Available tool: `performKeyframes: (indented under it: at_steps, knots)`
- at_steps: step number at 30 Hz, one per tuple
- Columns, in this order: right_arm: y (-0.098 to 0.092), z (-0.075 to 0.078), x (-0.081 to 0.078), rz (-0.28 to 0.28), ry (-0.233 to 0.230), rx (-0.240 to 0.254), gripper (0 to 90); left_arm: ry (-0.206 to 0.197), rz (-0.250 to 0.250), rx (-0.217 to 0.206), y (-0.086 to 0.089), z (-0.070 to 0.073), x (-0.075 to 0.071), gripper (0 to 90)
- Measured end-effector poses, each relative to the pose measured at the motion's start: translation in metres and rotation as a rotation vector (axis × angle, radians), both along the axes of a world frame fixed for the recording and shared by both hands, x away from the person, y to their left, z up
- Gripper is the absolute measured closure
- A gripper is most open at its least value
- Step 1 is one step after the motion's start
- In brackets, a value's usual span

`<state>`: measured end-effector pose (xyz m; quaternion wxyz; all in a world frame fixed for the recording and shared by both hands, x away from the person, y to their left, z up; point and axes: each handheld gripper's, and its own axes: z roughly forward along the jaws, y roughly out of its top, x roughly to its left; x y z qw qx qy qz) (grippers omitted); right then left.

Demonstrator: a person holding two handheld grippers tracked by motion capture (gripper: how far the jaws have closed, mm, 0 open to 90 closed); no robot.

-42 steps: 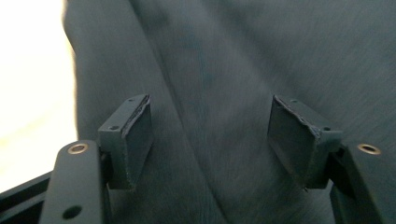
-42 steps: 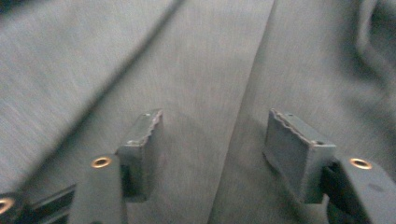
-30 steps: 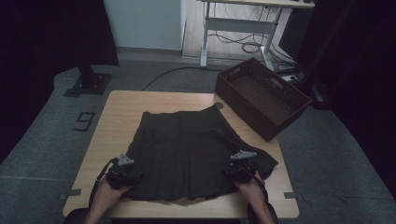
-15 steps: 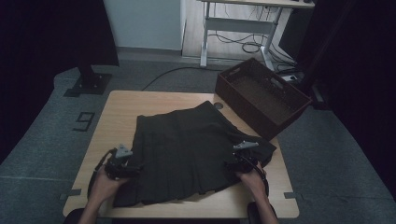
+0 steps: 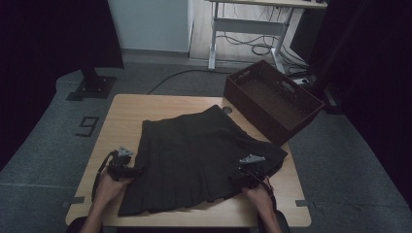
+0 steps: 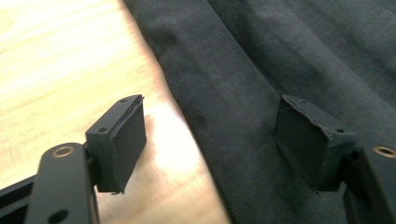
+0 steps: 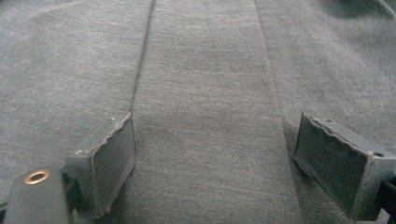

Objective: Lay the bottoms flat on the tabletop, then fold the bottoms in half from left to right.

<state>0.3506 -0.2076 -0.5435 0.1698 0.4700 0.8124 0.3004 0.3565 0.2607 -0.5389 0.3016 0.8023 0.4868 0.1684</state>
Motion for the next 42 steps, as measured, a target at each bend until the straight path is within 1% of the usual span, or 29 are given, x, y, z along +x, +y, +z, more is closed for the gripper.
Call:
performKeyframes:
  at_steps: [5,10,16,19,22,24,25,26,28,30,31,34,35,36,37,38,41,42]
  knots:
    - [-0.013,-0.001,0.009,-0.034,-0.011,-0.001,11.2,0.004,-0.023,0.001,-0.009,0.0,-0.017,25.2]
    - [-0.025,-0.002,0.017,-0.068,-0.019,0.001,10.1,0.005,-0.05,0.002,-0.019,0.0,-0.03,23.5]
    - [-0.038,-0.004,0.023,-0.1,-0.035,0.013,9.0,0.0,-0.074,-0.001,-0.032,-0.001,-0.042,21.7]
    - [-0.042,-0.006,0.023,-0.105,-0.055,0.026,8.5,-0.003,-0.087,-0.004,-0.034,-0.002,-0.043,21.4]
    - [-0.043,-0.008,0.022,-0.102,-0.069,0.038,8.1,0.006,-0.117,-0.013,-0.03,-0.002,-0.039,19.1]
    - [-0.043,-0.009,0.021,-0.099,-0.08,0.045,7.7,0.025,-0.115,-0.027,-0.026,-0.001,-0.035,15.0]
    - [-0.043,-0.009,0.02,-0.099,-0.083,0.049,7.4,0.028,-0.106,-0.034,-0.024,0.0,-0.032,14.8]
    - [-0.044,-0.01,0.02,-0.098,-0.087,0.052,7.0,0.029,-0.095,-0.031,-0.022,0.0,-0.029,14.7]
    - [-0.043,-0.011,0.02,-0.096,-0.091,0.056,6.2,0.015,-0.076,-0.026,-0.018,0.003,-0.025,13.9]
    - [-0.043,-0.011,0.019,-0.097,-0.095,0.058,5.6,-0.004,-0.062,-0.039,-0.013,0.007,-0.019,13.2]
    - [-0.043,-0.011,0.019,-0.097,-0.097,0.059,5.3,-0.009,-0.06,-0.039,-0.011,0.009,-0.016,12.1]
    - [-0.043,-0.012,0.019,-0.098,-0.1,0.061,4.6,-0.025,-0.07,-0.007,-0.008,0.014,-0.005,8.5]
    - [-0.043,-0.012,0.019,-0.099,-0.1,0.061,4.6,-0.031,-0.074,-0.013,-0.007,0.016,0.001,7.2]
    - [-0.043,-0.012,0.019,-0.099,-0.101,0.061,4.6,-0.031,-0.075,-0.022,-0.006,0.017,0.004,4.0]
    - [-0.043,-0.012,0.019,-0.099,-0.101,0.061,4.6,-0.025,-0.076,-0.034,-0.005,0.018,0.01,2.4]
    - [-0.043,-0.012,0.019,-0.099,-0.101,0.061,4.6,-0.025,-0.075,-0.044,-0.004,0.02,0.015,2.0]
    - [-0.043,-0.012,0.019,-0.1,-0.101,0.061,4.6,-0.039,-0.076,-0.094,-0.001,0.025,0.028,1.2]
    - [-0.043,-0.012,0.019,-0.1,-0.101,0.061,4.6,-0.045,-0.071,-0.101,0.0,0.026,0.032,0.7]
